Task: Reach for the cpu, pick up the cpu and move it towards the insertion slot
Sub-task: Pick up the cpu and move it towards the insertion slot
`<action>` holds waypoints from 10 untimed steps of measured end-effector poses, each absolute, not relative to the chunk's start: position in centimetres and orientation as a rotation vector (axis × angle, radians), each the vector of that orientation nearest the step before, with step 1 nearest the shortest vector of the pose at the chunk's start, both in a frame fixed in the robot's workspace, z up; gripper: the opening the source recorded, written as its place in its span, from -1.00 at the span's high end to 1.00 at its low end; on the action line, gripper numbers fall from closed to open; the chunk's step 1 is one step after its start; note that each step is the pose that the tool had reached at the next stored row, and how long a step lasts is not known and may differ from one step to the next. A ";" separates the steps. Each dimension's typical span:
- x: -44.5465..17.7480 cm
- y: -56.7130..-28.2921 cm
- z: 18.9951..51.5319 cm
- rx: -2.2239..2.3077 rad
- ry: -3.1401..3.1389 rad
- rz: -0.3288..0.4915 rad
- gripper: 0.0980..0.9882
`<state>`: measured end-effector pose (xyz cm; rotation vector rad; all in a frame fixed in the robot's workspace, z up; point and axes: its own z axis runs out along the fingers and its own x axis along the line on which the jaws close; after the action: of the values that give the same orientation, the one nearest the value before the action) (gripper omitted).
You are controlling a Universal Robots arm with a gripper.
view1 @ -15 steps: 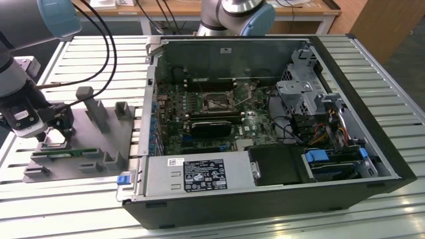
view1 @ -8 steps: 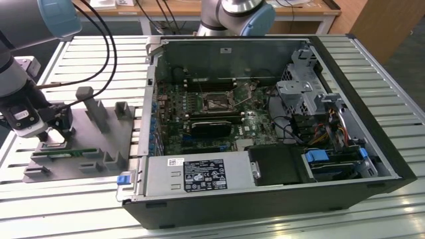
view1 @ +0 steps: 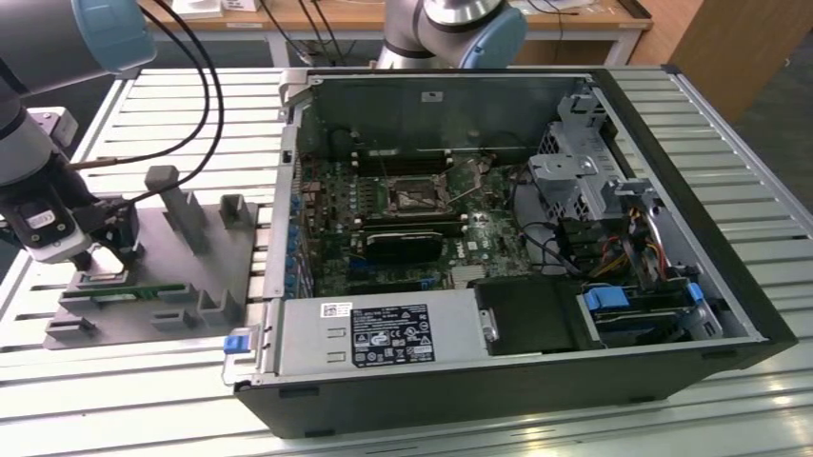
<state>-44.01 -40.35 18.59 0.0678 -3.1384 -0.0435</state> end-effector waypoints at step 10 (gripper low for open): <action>-44.2 -40.3 18.6 0.068 -3.145 -0.043 -0.14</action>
<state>-44.18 -40.34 18.61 0.0679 -3.1448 -0.0432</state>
